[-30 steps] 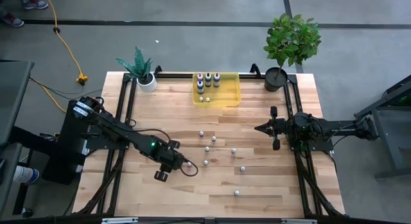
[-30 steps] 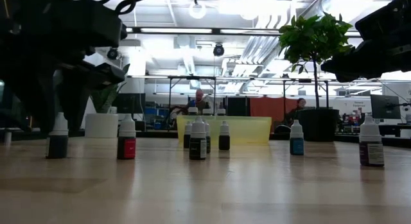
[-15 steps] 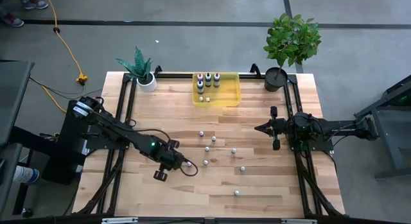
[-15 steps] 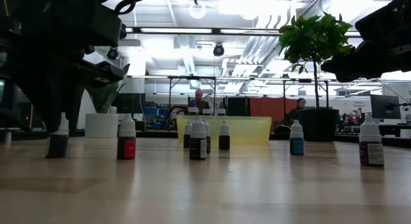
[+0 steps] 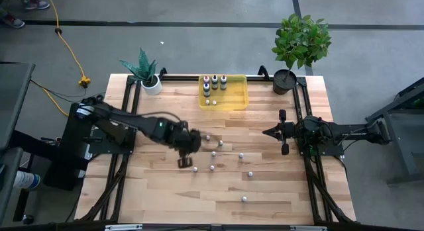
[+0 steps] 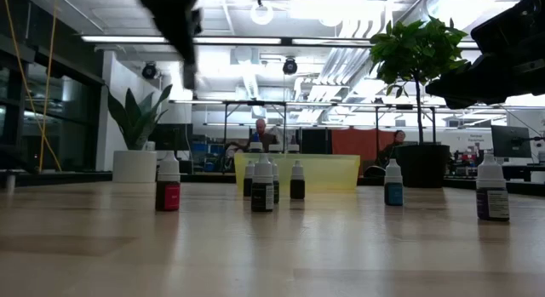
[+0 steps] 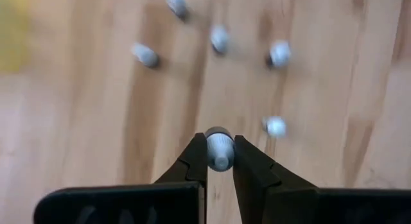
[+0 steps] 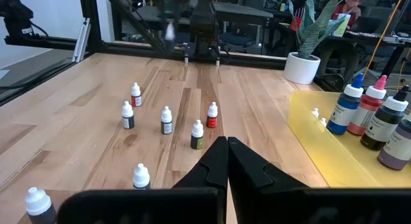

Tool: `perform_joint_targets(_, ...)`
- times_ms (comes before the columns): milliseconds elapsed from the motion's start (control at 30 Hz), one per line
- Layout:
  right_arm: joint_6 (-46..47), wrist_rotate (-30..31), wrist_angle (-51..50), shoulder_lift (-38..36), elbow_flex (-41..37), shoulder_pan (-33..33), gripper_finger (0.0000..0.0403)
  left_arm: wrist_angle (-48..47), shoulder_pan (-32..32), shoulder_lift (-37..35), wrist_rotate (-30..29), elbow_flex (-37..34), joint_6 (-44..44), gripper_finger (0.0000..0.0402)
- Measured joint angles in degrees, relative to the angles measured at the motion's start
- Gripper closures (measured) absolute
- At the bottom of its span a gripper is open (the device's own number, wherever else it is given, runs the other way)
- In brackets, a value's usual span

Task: Pick & Place food coloring
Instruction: Put the small purple food coloring bottle into the yellow bin

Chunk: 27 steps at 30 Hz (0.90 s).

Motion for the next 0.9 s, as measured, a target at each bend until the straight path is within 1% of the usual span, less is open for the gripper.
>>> perform_joint_targets(100,0.00,0.01,0.00,0.02,0.00,-0.01,0.0402,-2.09,3.37,0.53,-0.45,5.48,-3.74,0.0372)
perform_joint_targets(300,0.02,0.00,0.00,-0.08,0.00,-0.02,0.0402,-3.95,10.84,4.97,-1.48,14.24,-9.31,0.0371)
perform_joint_targets(500,0.02,0.02,0.07,0.41,0.00,-0.02,0.0402,-4.97,18.95,11.13,-1.66,23.23,-9.53,0.0370)
perform_joint_targets(600,0.01,0.00,0.00,0.48,0.00,-0.02,0.0402,-5.10,22.32,15.45,-1.66,27.89,-9.53,0.0370)
perform_joint_targets(700,0.01,-0.01,-0.01,0.66,0.00,-0.02,0.0402,-7.45,25.25,19.66,-1.68,31.59,-9.48,0.0370)
perform_joint_targets(900,0.00,-0.05,0.09,1.44,0.00,-0.02,0.0402,-6.74,29.71,27.12,-1.48,35.50,-10.93,0.0370)
